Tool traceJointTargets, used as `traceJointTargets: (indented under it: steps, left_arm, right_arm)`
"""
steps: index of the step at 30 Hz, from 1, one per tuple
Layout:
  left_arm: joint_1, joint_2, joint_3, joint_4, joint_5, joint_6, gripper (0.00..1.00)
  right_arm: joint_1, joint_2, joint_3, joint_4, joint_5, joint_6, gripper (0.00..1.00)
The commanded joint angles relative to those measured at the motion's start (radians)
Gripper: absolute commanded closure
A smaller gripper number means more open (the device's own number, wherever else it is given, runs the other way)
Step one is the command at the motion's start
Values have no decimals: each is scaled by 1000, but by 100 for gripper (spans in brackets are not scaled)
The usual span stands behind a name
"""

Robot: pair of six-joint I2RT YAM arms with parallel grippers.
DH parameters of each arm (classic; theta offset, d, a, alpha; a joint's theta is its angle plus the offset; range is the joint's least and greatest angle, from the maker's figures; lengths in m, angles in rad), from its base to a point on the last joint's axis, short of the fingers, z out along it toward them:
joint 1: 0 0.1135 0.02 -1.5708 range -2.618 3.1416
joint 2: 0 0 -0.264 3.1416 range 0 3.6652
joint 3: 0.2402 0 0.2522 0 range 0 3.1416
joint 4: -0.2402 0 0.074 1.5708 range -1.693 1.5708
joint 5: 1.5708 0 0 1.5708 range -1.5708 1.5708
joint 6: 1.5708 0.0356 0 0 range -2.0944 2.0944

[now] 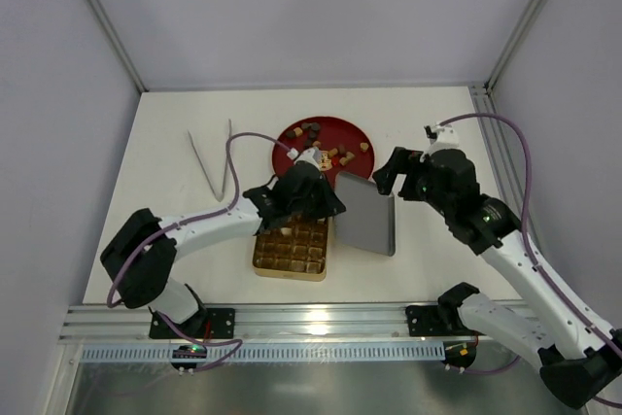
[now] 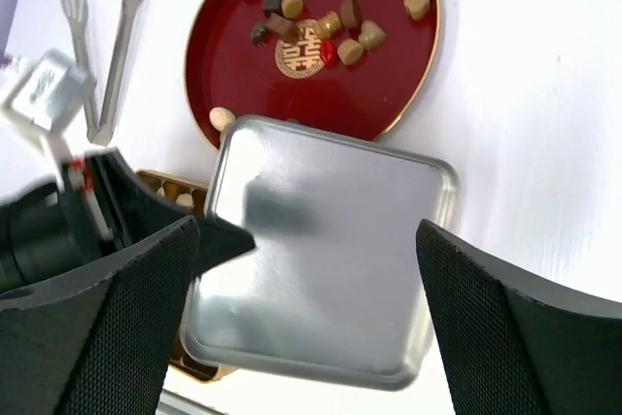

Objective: Pack the chocolate

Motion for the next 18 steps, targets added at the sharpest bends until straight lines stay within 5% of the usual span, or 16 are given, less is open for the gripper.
traceJointTargets:
  steps: [1,7,13,18]
  left_arm:
    - [72,-80,105,-188,184,23,100]
    - [334,-123,192,-390,532,13,100]
    - [439,-146,246,-567,585,56,100]
    - [451,-157,243,-573,632,19,100]
  right_arm:
    - [59,-89,-19,-2,18,-137,8]
    - [406,-112,-1,-13,220,-285,11]
    - [789,66,79,-34,567,-435,12]
    - [891,253,149,-13,705,-553,12]
